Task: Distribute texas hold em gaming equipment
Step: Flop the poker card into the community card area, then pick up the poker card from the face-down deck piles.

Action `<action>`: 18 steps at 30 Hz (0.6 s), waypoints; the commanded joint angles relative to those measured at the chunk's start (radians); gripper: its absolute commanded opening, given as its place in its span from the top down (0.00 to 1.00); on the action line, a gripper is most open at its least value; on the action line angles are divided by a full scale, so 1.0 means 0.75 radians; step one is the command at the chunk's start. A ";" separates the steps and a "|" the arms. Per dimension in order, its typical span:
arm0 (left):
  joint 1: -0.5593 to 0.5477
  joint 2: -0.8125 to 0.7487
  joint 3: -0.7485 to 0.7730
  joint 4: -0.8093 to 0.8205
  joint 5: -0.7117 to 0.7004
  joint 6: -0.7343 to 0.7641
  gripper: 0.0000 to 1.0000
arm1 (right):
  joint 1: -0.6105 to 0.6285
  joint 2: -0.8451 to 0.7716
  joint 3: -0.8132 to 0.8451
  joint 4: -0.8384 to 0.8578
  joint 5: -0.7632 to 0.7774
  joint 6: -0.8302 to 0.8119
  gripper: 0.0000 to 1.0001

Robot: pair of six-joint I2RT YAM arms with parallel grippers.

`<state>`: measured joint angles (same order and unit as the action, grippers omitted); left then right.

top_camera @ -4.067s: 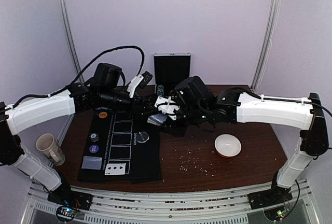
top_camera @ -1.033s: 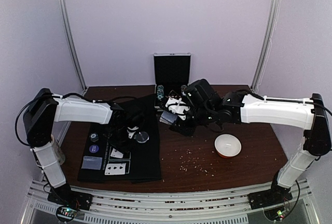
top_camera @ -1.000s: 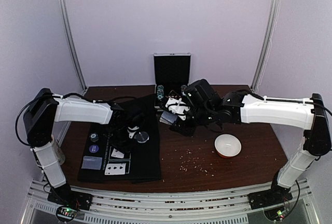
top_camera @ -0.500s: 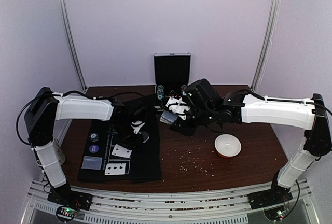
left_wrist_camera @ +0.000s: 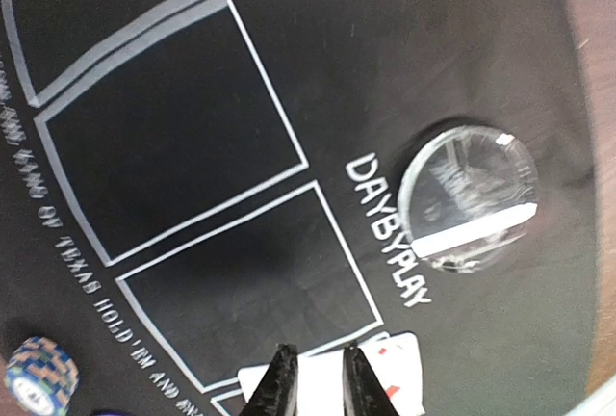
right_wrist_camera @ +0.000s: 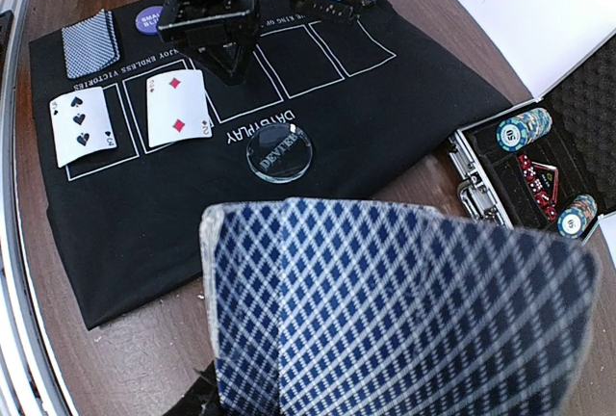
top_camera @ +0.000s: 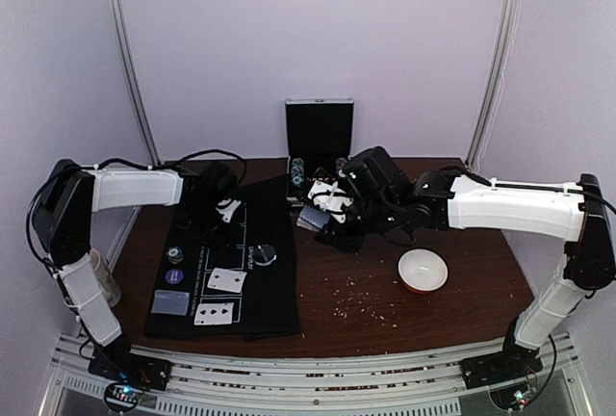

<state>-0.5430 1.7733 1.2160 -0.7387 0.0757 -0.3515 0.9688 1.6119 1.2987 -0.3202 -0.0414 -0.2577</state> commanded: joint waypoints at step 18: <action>0.024 -0.074 -0.247 0.006 -0.121 0.035 0.83 | -0.002 -0.047 -0.001 -0.007 0.016 0.009 0.52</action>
<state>-0.5373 1.7531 1.0470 -0.6983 0.0196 -0.3336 0.9688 1.6115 1.2987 -0.3271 -0.0406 -0.2577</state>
